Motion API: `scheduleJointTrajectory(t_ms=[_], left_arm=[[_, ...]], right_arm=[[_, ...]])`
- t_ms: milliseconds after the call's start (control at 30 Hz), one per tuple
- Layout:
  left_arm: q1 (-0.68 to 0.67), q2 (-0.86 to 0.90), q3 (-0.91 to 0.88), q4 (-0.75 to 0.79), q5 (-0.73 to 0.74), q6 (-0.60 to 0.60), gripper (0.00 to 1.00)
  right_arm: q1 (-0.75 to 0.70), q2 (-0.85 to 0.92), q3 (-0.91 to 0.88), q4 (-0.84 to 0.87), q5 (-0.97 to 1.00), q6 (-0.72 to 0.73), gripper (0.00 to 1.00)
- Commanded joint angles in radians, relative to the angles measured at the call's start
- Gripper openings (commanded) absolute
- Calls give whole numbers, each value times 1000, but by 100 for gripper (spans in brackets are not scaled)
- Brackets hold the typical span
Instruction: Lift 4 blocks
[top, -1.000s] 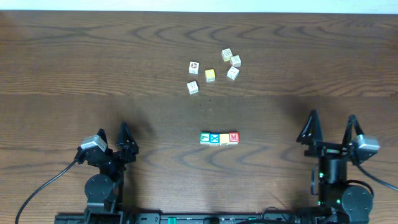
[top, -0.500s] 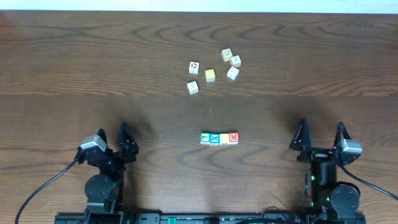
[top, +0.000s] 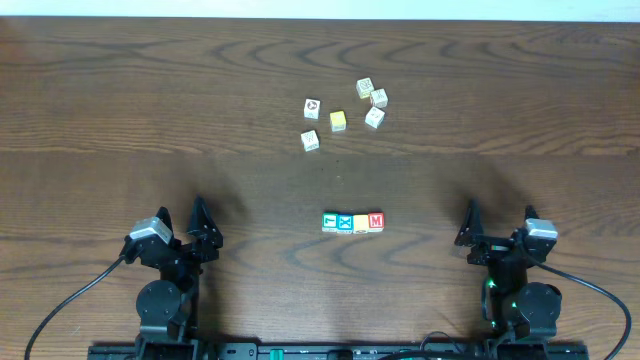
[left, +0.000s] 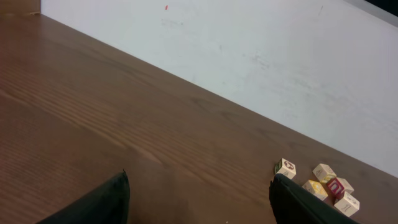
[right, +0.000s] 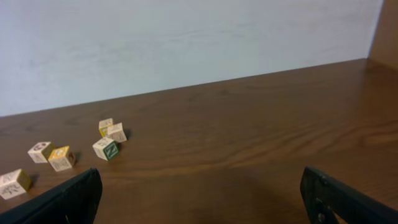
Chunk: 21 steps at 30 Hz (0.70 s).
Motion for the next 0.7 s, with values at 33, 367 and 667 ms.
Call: scheduleJointTrajectory(t_ms=[33,367,667], left_arm=[[5,-5,-12,-50,-11,10,72],[5,-5,-12,-50,-11,10,72],[5,-5,-12,-50,-11,10,72]], right_arm=[[-10,-7,-2,-10,-6,-93,99],[-11,-7,-2,-6,-23,-99,99],[-11,-7,-2,-6,-23,-99,99]])
